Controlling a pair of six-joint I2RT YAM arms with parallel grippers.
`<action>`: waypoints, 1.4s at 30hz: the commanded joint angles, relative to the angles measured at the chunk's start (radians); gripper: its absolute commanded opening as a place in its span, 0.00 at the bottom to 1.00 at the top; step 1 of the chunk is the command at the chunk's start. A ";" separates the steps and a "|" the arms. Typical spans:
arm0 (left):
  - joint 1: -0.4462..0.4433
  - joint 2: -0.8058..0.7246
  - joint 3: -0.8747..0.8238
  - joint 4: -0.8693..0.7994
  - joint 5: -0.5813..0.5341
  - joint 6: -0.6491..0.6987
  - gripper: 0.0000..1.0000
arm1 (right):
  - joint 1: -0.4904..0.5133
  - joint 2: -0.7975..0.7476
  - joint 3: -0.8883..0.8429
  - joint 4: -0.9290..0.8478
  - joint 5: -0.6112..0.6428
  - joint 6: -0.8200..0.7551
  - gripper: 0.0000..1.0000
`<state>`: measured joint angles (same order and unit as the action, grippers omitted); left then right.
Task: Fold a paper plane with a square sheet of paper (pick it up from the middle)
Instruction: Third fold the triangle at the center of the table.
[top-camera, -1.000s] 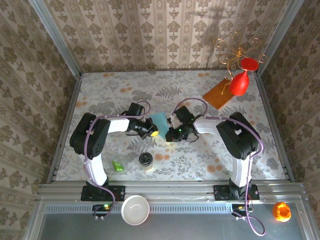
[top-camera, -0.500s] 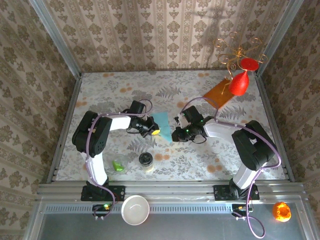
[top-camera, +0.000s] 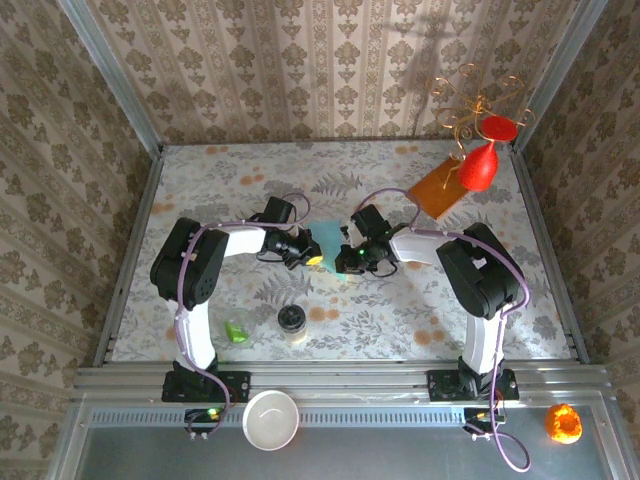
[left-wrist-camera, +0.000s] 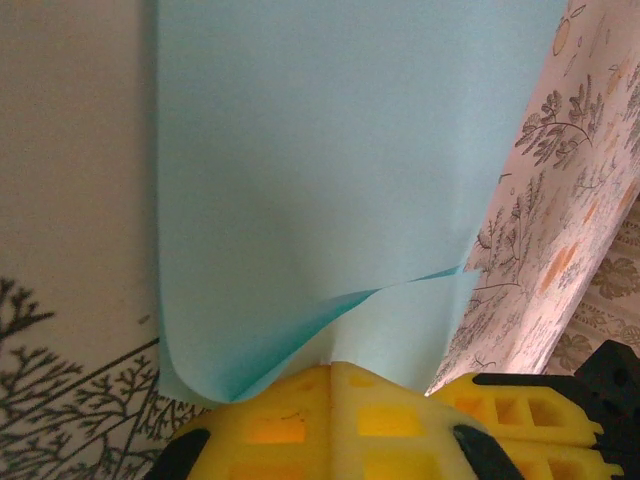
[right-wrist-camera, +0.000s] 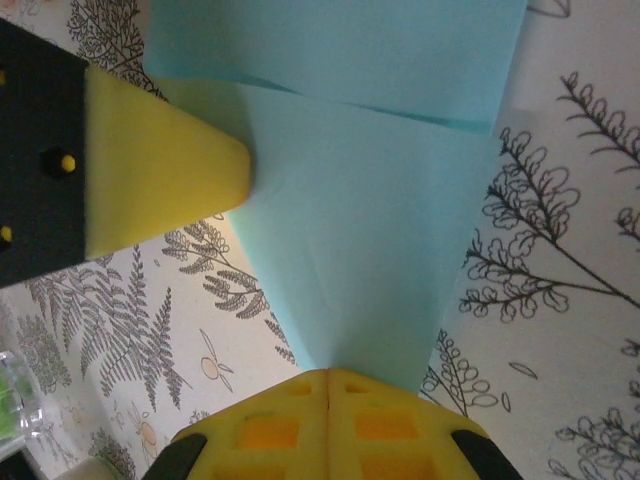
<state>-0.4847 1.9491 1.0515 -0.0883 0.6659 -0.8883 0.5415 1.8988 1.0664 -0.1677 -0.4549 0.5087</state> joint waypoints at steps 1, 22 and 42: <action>-0.004 -0.005 0.001 -0.081 -0.074 0.032 0.03 | 0.006 0.032 0.026 -0.052 0.022 -0.005 0.07; -0.116 -0.024 -0.030 0.044 -0.178 -0.024 0.03 | 0.011 0.076 0.030 -0.113 0.050 0.010 0.04; 0.061 -0.027 -0.156 0.139 -0.217 -0.017 0.03 | 0.010 0.128 0.006 -0.271 0.172 0.094 0.02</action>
<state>-0.5179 1.9064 0.9348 0.1314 0.5797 -0.9413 0.5484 1.9442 1.1263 -0.2432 -0.4252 0.5735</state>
